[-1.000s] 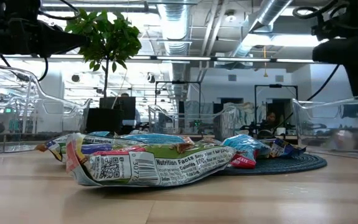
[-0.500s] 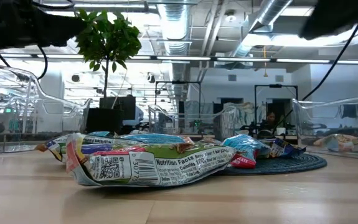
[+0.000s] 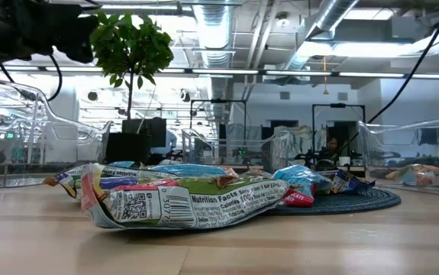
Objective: Pick and place Granola Bars by type
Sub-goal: Put the red granola bar into the left transparent bin
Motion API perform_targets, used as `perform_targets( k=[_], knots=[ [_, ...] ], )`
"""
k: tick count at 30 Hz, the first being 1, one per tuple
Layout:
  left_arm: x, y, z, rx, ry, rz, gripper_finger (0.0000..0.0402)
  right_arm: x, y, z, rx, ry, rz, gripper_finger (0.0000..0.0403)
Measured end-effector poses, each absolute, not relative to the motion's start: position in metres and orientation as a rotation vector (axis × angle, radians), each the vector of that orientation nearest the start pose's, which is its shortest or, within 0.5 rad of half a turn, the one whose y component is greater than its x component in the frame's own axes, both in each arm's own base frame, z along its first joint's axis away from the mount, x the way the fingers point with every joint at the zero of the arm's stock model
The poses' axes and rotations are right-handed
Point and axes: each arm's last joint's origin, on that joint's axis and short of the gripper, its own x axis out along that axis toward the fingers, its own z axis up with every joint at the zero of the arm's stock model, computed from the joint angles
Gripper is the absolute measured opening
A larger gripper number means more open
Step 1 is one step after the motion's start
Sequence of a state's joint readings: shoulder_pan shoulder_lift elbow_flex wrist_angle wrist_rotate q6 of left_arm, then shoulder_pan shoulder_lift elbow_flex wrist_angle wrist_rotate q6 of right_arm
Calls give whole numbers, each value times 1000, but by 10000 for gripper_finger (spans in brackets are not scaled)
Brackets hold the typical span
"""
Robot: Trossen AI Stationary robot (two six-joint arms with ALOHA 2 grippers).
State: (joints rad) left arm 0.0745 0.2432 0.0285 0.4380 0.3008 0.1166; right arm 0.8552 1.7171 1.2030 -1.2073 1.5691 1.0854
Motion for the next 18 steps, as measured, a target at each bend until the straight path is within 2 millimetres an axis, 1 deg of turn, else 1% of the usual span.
perform_targets(
  k=[4, 8, 11, 14, 18],
  knots=[
    [119, -3, 198, 139, -191, -246, 151, 220, 192, 229, -644, 252, -725, 147],
    [133, -8, 210, 151, -144, -257, 151, 224, 185, 229, -659, 270, -750, 142],
    [149, -13, 219, 184, -89, -280, 151, 226, 181, 229, -661, 276, -762, 139],
    [169, -16, 227, 225, 29, -278, 151, 226, 182, 229, -665, 277, -761, 137],
    [200, -16, 229, 250, 287, -221, 151, 223, 185, 229, -666, 272, -748, 137]
  ],
)
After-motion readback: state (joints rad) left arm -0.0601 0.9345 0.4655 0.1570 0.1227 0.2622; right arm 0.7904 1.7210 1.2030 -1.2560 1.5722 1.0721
